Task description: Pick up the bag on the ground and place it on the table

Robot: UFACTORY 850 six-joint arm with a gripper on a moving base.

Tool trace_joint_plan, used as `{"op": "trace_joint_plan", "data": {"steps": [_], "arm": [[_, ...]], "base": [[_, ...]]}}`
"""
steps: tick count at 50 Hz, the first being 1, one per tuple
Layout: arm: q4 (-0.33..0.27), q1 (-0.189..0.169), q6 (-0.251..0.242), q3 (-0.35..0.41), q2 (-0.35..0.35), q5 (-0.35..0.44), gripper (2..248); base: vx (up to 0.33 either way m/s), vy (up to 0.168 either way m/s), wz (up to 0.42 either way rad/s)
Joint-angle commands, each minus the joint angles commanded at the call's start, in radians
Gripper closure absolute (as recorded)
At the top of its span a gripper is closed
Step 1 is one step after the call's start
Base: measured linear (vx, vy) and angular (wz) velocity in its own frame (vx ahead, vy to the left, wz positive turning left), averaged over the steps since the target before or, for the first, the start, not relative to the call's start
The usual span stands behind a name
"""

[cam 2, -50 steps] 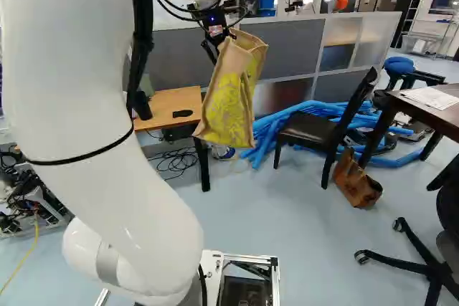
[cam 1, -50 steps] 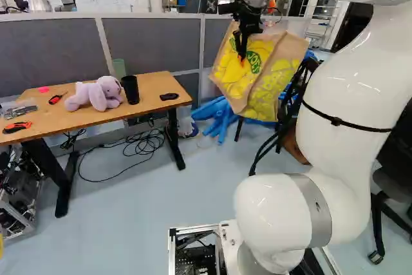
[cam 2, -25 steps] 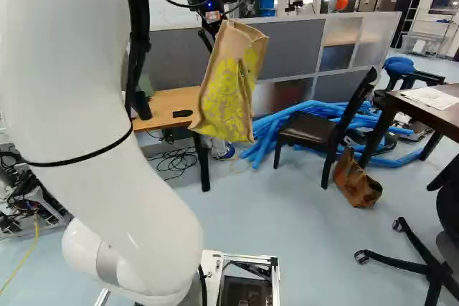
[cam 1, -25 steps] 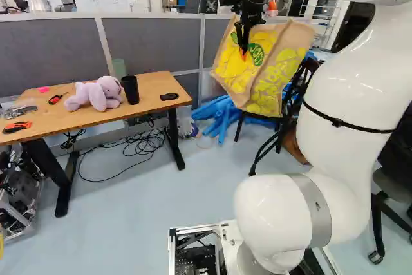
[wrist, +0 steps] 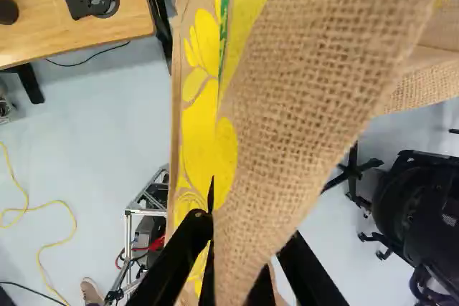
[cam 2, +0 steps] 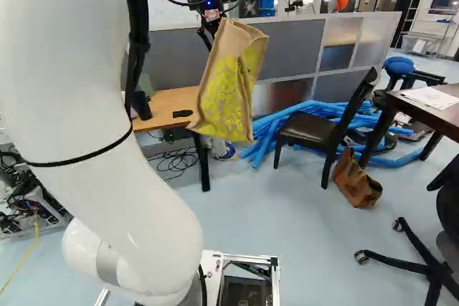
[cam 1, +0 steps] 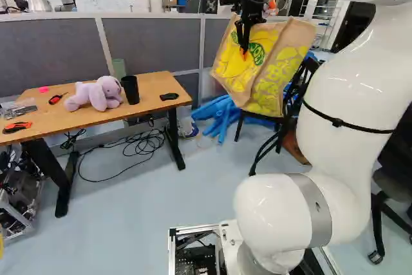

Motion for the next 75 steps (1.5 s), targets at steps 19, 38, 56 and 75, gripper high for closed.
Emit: {"op": "trace_joint_plan", "data": {"steps": [19,38,56,75], "arm": [[0.0,0.0,0.0,0.0,0.0,0.0,227],[0.0,0.0,0.0,0.0,0.0,0.0,227],[0.0,0.0,0.0,0.0,0.0,0.0,227],[0.0,0.0,0.0,0.0,0.0,0.0,227]], "base": [[-0.015,0.002,0.021],[0.001,0.026,0.123],[0.001,0.028,0.133],[-0.001,0.058,0.268]]}}
